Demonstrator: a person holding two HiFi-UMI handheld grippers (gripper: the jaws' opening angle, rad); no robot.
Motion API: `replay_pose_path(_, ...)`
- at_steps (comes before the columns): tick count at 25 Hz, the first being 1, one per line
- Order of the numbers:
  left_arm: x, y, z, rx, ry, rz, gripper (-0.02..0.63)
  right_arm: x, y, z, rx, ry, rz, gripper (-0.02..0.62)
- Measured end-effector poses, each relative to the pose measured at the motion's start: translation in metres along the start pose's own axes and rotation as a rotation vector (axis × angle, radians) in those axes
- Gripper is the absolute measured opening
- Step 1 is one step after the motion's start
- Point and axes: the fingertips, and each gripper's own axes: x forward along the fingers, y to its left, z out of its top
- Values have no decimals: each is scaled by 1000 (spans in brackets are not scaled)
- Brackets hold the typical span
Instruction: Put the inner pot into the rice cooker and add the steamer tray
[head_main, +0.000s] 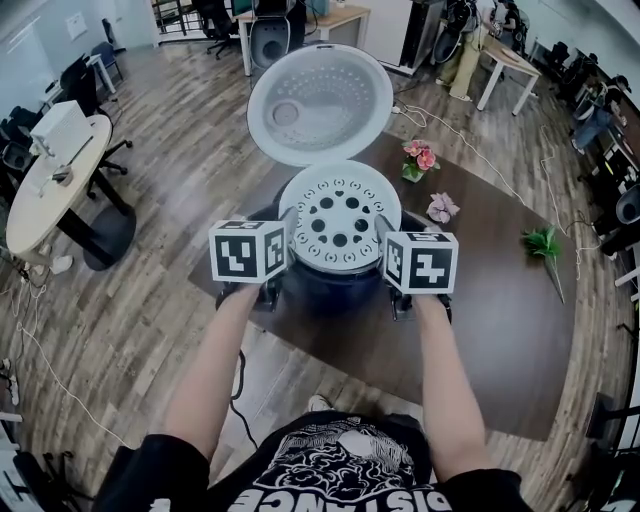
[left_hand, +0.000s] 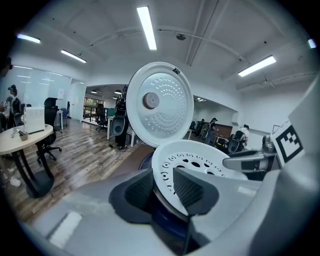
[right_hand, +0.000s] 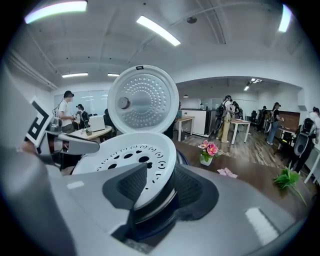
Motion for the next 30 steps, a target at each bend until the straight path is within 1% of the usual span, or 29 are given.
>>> replay_pose_path(3, 0, -1, -2, 8, -4, 4, 118, 1, -1, -1, 25, -12, 18, 176)
replay_pose_path(10, -4, -3, 1, 11, -23, 20, 120, -3, -8, -2, 13, -23, 8, 183)
replay_pose_path(16, -9, -9, 7, 23, -36, 17, 120, -5, -8, 2, 17, -35, 21, 183)
replay_pose_path(24, -13, -43, 18, 58, -74, 2, 120, -30, -23, 5, 14, -86, 45, 181)
replay_pose_path(30, -9, -80, 21, 86, -84, -30, 120, -55, -48, 10, 19, -133, 45, 146)
